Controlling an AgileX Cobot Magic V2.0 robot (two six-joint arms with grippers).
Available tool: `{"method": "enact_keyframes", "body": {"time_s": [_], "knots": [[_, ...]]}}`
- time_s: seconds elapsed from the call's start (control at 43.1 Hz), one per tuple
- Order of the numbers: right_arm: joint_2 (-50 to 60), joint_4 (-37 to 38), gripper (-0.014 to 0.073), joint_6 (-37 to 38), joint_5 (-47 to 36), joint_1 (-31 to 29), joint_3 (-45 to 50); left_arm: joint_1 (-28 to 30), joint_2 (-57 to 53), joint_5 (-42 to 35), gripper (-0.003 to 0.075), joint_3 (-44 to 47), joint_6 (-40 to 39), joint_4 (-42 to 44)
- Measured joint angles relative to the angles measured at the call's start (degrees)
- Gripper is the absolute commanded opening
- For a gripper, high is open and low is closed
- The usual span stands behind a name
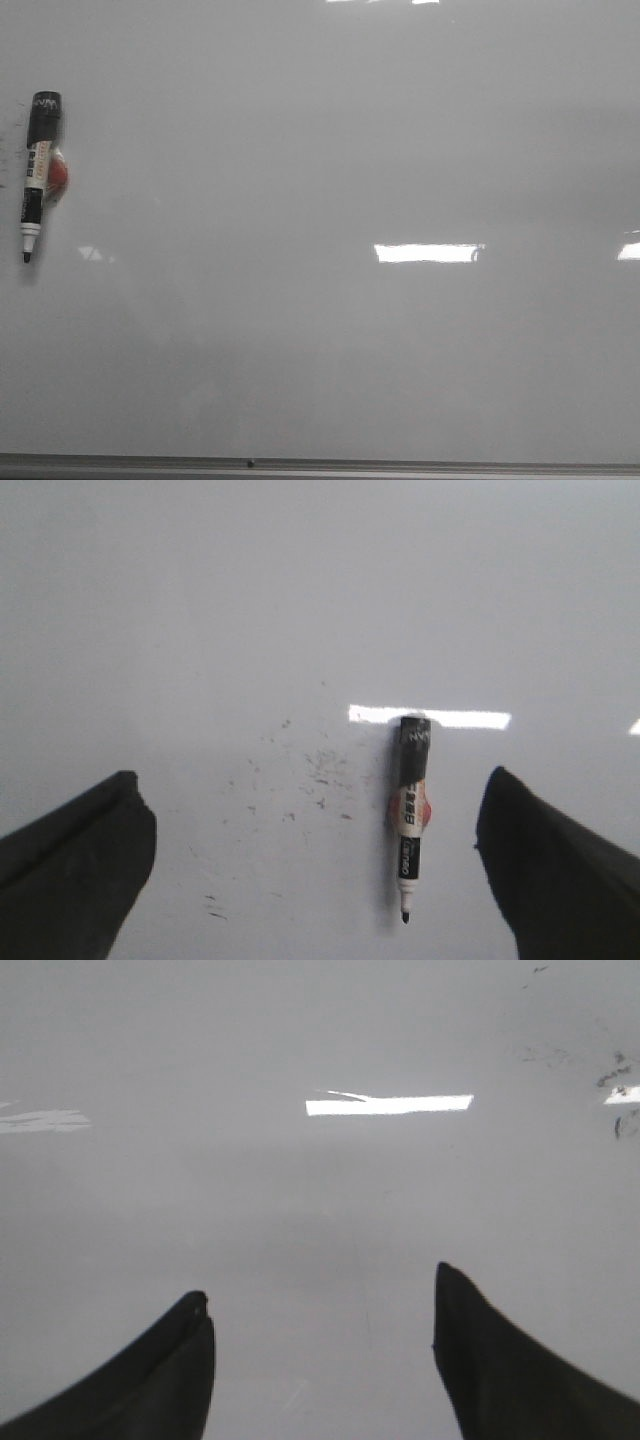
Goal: Write number 9 on whiteboard
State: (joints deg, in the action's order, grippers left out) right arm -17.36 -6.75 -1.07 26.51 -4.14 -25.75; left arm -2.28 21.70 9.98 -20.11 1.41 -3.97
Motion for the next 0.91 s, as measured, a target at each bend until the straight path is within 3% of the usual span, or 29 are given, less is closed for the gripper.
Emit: {"method": "enact_keyframes", "body": {"time_s": [0.325, 0.604, 0.743, 0.906], "knots": [[0.00, -0.10, 0.0511, 0.00, 0.13, 0.00, 0.00, -15.66, 30.78, -3.11, 0.0651, -8.00, 2.62, 0.68], [0.00, -0.10, 0.0511, 0.00, 0.13, 0.00, 0.00, -13.27, 55.31, -12.08, 0.0647, -14.07, 2.62, 0.30], [0.00, -0.10, 0.0511, 0.00, 0.13, 0.00, 0.00, -12.30, 62.49, -15.90, 0.0579, -15.56, 2.76, 0.21], [0.00, -0.10, 0.0511, 0.00, 0.13, 0.00, 0.00, -12.30, 66.40, -21.25, 0.0401, -16.08, 2.90, 0.21]]}}
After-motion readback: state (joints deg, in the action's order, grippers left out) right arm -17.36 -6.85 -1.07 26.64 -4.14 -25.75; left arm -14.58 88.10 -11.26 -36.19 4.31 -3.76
